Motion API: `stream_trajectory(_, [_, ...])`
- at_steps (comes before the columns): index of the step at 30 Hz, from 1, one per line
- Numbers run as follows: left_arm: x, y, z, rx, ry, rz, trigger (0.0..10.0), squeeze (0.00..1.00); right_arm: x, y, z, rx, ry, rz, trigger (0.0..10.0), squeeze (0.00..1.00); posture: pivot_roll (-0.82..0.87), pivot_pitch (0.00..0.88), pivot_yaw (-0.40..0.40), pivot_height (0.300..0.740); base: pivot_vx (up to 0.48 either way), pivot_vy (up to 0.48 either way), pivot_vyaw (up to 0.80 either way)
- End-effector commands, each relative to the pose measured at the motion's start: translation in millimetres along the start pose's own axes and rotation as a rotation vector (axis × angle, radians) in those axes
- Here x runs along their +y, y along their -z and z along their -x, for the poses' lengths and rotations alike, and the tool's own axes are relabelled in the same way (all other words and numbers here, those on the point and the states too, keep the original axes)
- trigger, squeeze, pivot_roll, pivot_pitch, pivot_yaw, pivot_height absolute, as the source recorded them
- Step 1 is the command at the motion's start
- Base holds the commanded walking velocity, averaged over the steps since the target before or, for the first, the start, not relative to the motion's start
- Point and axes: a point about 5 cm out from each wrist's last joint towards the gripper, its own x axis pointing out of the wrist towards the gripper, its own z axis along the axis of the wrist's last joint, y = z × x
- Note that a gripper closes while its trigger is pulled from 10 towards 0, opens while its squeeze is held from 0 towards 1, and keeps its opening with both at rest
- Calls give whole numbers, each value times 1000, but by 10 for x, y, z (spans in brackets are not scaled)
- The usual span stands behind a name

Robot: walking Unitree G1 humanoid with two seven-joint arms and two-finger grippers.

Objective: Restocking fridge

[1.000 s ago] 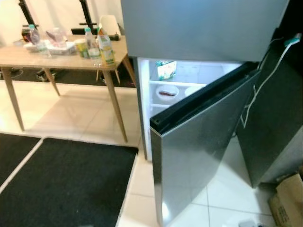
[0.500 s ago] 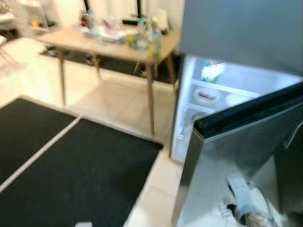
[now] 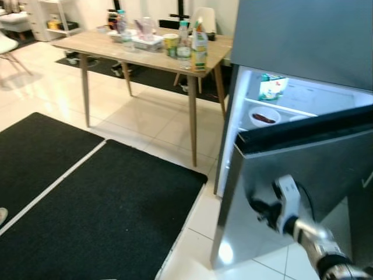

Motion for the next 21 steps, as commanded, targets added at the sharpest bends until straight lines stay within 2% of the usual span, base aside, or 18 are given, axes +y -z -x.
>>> stream_trajectory(1, [0, 89, 17, 22, -3, 3, 10000, 0, 81, -601, -301, -171, -53, 117, 10000, 0, -65, 18, -36, 740, 0, 0, 0])
stream_trajectory(2, [0, 89, 17, 22, -3, 3, 10000, 0, 81, -601, -301, -171, -53, 117, 10000, 0, -65, 18, -36, 740, 0, 0, 0])
stream_trajectory(3, [8, 106, 22, 24, -6, 6, 10000, 0, 172, -1092, -509, -289, -48, 188, 10000, 0, -61, 18, -37, 740, 0, 0, 0])
stream_trajectory(4, [8, 106, 22, 24, -6, 6, 10000, 0, 172, -1092, -509, -289, -48, 188, 10000, 0, -61, 18, -37, 740, 0, 0, 0])
stream_trajectory(5, [16, 120, 26, 25, -10, 9, 10000, 0, 262, -1504, -627, -390, -26, 246, 10000, 0, -54, 20, -37, 740, 0, 0, 0])
stream_trajectory(7, [26, 140, 33, 26, -15, 13, 10000, 0, 388, -2164, -670, -581, 30, 302, 10000, 0, -44, 26, -41, 740, 0, 0, 0])
stream_trajectory(8, [26, 140, 33, 26, -15, 13, 10000, 0, 388, -2164, -670, -581, 30, 302, 10000, 0, -44, 26, -41, 740, 0, 0, 0])
stream_trajectory(9, [29, 149, 35, 25, -18, 15, 10000, 0, 415, -2371, -637, -653, 48, 308, 10000, 0, -39, 28, -45, 740, 0, 0, 0])
stream_trajectory(10, [31, 158, 38, 25, -20, 18, 10000, 0, 425, -2473, -600, -699, 40, 304, 10000, 0, -39, 31, -47, 740, 0, 0, 0])
stream_trajectory(14, [32, 170, 42, 24, -22, 21, 10000, 0, 407, -2426, -567, -704, -5, 295, 10000, 0, -44, 34, -46, 740, 0, 0, 0])
stream_trajectory(17, [16, 176, 42, 27, -10, 10, 10000, 0, 328, -1507, -580, -430, -131, 279, 10000, 0, -70, 39, -35, 740, 0, 0, 0])
stream_trajectory(18, [16, 176, 42, 27, -10, 10, 10000, 0, 328, -1507, -580, -430, -131, 279, 10000, 0, -70, 39, -35, 740, 0, 0, 0])
stream_trajectory(19, [10, 167, 40, 23, -6, 9, 10000, 0, 332, -1135, -539, -306, -194, 278, 10000, 0, -74, 38, -34, 740, 0, 0, 0])
stream_trajectory(20, [10, 167, 40, 23, -6, 9, 10000, 0, 332, -1135, -539, -306, -194, 278, 10000, 0, -74, 38, -34, 740, 0, 0, 0])
stream_trajectory(21, [5, 158, 37, 19, -3, 9, 10000, 0, 340, -929, -504, -234, -232, 276, 10000, 0, -80, 35, -33, 740, 0, 0, 0])
